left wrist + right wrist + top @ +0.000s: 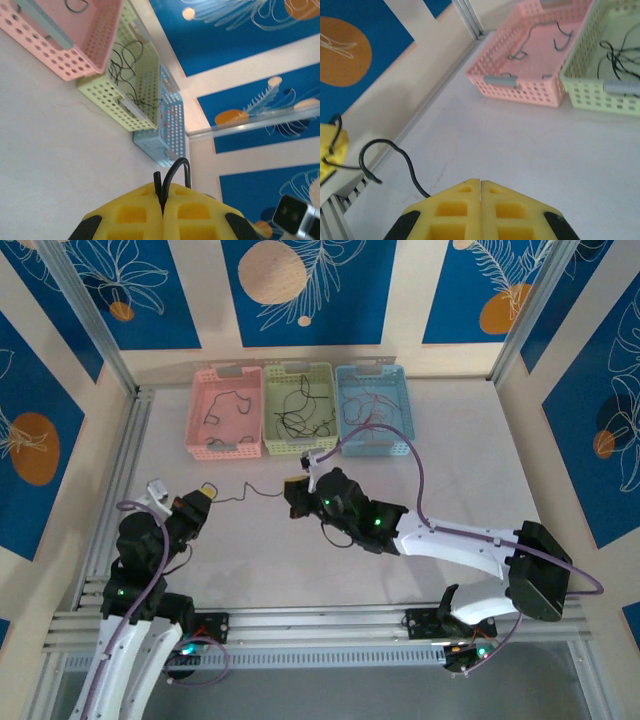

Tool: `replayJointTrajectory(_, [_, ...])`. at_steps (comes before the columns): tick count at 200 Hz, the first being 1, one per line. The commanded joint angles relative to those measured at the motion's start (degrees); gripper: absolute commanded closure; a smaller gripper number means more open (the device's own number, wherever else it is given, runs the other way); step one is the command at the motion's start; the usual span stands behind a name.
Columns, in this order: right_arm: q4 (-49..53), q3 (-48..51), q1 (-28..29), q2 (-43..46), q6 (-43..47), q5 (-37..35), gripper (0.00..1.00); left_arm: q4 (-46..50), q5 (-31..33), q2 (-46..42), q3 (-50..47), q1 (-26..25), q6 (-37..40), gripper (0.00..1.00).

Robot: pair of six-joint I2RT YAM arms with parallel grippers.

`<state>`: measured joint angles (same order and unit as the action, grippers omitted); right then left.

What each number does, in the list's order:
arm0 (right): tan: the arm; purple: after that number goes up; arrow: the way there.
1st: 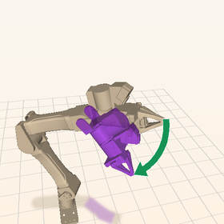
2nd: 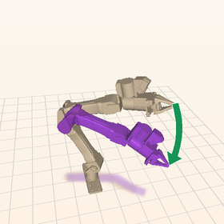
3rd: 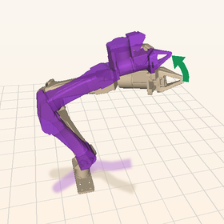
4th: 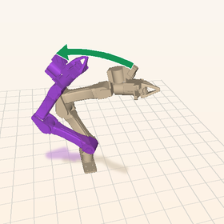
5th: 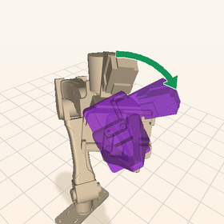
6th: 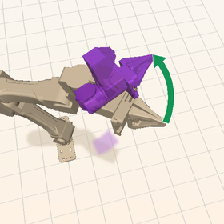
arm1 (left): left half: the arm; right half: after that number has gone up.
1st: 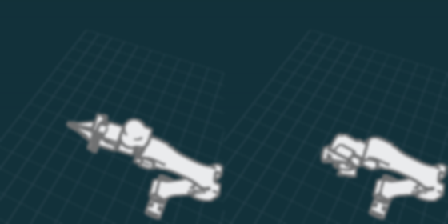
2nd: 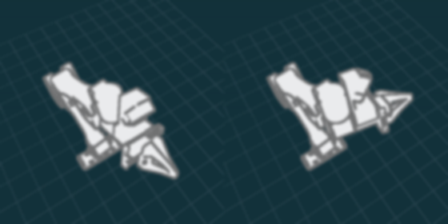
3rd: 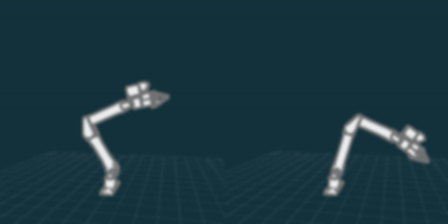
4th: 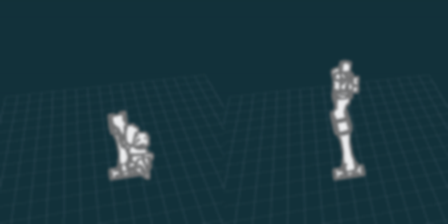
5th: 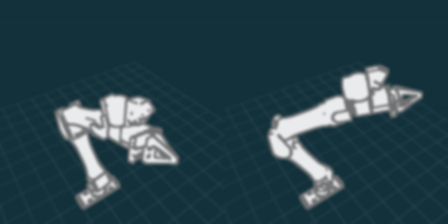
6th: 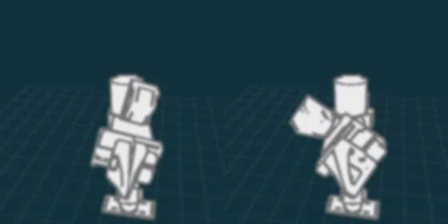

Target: Untangle the cables

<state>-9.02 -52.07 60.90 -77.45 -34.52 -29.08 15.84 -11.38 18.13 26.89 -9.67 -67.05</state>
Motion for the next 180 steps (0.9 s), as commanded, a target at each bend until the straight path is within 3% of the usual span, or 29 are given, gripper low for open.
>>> replayJointTrajectory(1, [7.8, 2.0, 0.5, 2.7, -2.9, -6.8, 1.00, -3.6, 10.9, 0.6, -0.3, 0.3, -2.3, 1.00])
replayJointTrajectory(51, [9.9, 4.6, 2.4, 3.9, -2.0, -11.5, 1.00, -5.8, 11.2, 3.5, 0.6, 0.4, -0.8, 1.00])
replayJointTrajectory(82, [7.1, 4.4, -0.7, 4.4, -1.2, -9.8, 1.00, -6.4, 6.4, 6.5, 1.7, 0.4, 1.4, 1.00])
replayJointTrajectory(93, [5.8, 3.2, -2.5, 3.8, 0.1, -9.4, 1.00, -6.7, 4.3, 8.0, 2.3, 0.3, 2.4, 0.88])
replayJointTrajectory(115, [5.6, 0.1, -7.5, 2.1, 0.7, -7.6, 1.00, -5.8, 2.1, 9.5, 3.9, 0.4, 4.1, 0.43])
replayJointTrajectory(126, [4.9, -1.2, -10.1, 0.9, 1.0, -7.1, 1.00, -1.9, 3.3, 9.6, 5.6, 0.4, 5.5, 0.29])
replayJointTrajectory(139, [5.0, -3.5, -13.2, -1.2, 1.1, -6.1, 1.00, 2.1, 4.8, 9.1, 7.1, 0.4, 7.7, 0.22])
replayJointTrajectory(180, [9.0, -16.8, -22.0, -15.5, -0.6, -8.6, 1.00, 6.8, 3.7, 7.3, 7.3, 0.4, 11.3, 0.22])
